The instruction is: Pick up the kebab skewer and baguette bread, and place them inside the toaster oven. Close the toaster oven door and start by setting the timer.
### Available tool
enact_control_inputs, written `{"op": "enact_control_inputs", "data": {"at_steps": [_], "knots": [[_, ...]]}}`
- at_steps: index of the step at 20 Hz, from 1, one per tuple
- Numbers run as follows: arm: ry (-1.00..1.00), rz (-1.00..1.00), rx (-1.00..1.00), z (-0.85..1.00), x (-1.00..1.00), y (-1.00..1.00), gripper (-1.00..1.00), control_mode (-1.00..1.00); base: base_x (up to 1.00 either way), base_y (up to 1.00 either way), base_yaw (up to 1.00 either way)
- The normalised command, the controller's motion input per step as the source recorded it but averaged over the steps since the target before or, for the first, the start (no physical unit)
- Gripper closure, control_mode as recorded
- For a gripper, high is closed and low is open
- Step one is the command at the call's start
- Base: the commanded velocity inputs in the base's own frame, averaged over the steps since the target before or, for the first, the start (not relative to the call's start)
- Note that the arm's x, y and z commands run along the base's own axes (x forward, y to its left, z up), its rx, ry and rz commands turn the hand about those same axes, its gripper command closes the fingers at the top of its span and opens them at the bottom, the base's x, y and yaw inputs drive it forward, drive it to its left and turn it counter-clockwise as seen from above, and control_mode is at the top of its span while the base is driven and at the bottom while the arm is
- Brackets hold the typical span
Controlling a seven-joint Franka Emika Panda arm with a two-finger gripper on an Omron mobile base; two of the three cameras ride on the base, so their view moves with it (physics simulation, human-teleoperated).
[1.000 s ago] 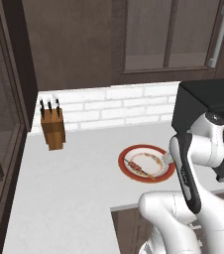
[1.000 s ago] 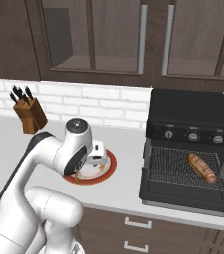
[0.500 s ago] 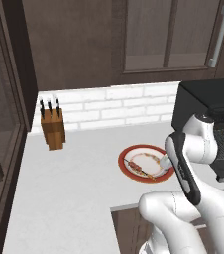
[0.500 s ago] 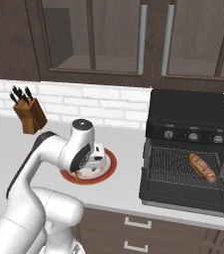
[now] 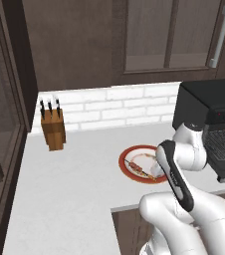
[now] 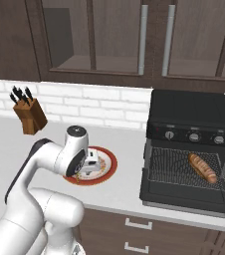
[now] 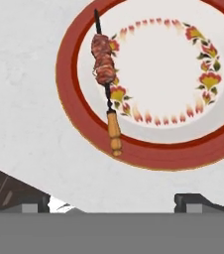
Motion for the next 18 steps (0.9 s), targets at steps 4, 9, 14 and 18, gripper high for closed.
{"op": "enact_control_inputs", "data": {"at_steps": [4, 9, 14, 18], "knots": [[0.09, 0.05, 0.00, -0.11, 0.21, 0.10, -1.00, -1.00, 0.00, 0.00, 0.00], [0.12, 0.06, 0.00, -0.22, 0.30, 0.19, -1.00, -1.00, 0.00, 0.00, 0.00], [0.08, 0.05, 0.00, -0.13, 0.36, 0.17, -1.00, -1.00, 0.00, 0.00, 0.00], [0.15, 0.04, 0.00, -0.23, 0.17, 0.03, -1.00, -1.00, 0.00, 0.00, 0.00]]}}
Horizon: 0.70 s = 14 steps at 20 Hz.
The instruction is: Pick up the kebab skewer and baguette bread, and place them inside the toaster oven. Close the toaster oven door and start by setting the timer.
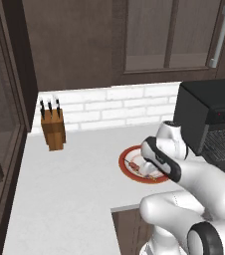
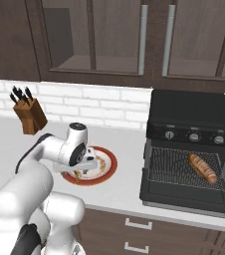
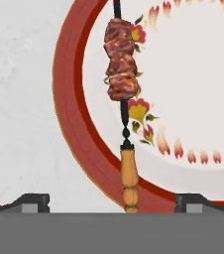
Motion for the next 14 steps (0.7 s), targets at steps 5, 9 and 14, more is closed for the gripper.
{"op": "enact_control_inputs", "data": {"at_steps": [5, 9, 14], "knots": [[0.06, 0.03, 0.00, -0.25, 0.29, 0.00, -1.00, -1.00, 0.00, 0.00, 0.00], [0.00, 0.03, 0.00, -0.14, 0.10, 0.00, -1.00, -1.00, 0.00, 0.00, 0.00], [0.00, 0.00, 0.00, -0.34, -0.06, 0.00, -1.00, -1.00, 0.00, 0.00, 0.00]]}}
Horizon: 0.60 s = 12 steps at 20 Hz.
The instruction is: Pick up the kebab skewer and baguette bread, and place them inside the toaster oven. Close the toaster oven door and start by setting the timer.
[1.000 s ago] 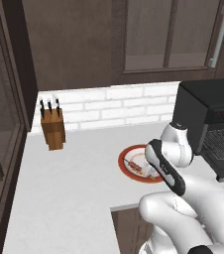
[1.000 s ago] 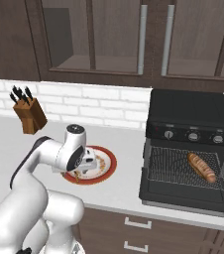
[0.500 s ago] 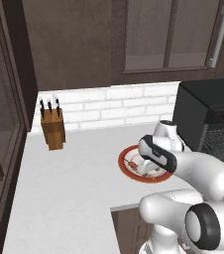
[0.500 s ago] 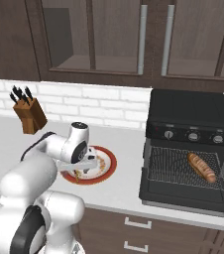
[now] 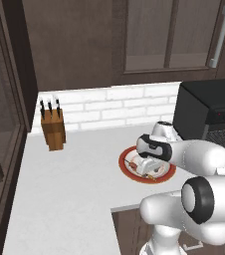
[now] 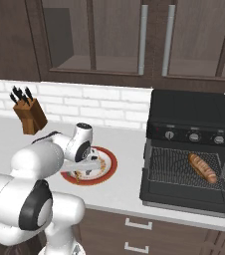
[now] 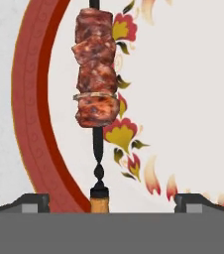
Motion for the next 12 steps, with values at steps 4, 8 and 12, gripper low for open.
{"op": "enact_control_inputs", "data": {"at_steps": [4, 8, 12], "knots": [[0.00, 0.00, 0.00, -0.32, -0.08, 0.00, -1.00, -1.00, 0.00, 0.00, 0.00], [0.00, 0.00, 0.00, -0.19, 0.00, 0.00, -1.00, -1.00, 0.00, 0.00, 0.00], [0.00, 0.00, 0.00, -0.17, 0.00, 0.07, 1.00, -1.00, 0.00, 0.00, 0.00]]}}
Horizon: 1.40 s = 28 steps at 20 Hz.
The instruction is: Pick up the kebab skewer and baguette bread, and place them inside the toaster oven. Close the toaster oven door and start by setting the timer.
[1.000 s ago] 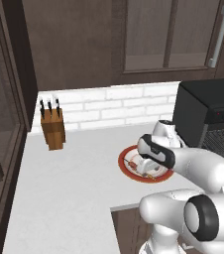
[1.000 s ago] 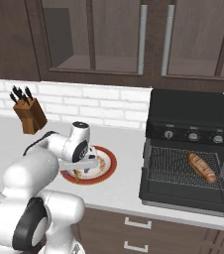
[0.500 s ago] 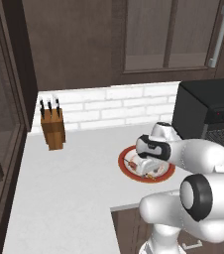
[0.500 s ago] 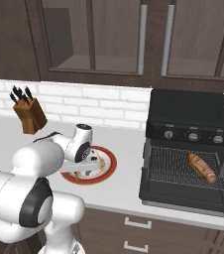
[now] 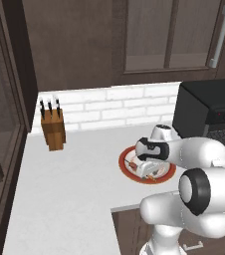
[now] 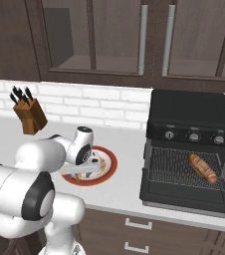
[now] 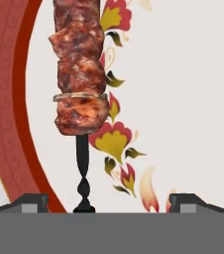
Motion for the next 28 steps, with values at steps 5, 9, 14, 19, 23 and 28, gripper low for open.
{"op": "enact_control_inputs", "data": {"at_steps": [5, 9, 14, 19, 23, 28], "knots": [[0.00, 0.00, 0.00, -0.28, -0.05, 0.09, 1.00, -1.00, 0.00, 0.00, 0.00], [0.00, 0.01, 0.00, -0.17, -0.21, 0.02, 1.00, -1.00, 0.00, 0.00, 0.00], [0.00, 0.00, 0.01, -0.02, -0.31, -0.05, 1.00, -1.00, 0.00, 0.00, 0.00], [-0.01, 0.02, 0.02, 0.34, -0.13, -0.16, 1.00, -1.00, 0.00, 0.00, 0.00], [-0.06, 0.05, 0.09, 1.00, -0.24, -0.56, 1.00, -1.00, 0.00, 0.00, 0.00], [-0.10, 0.02, 0.03, 0.85, -0.60, -0.98, 1.00, -1.00, 0.00, 0.00, 0.00]]}}
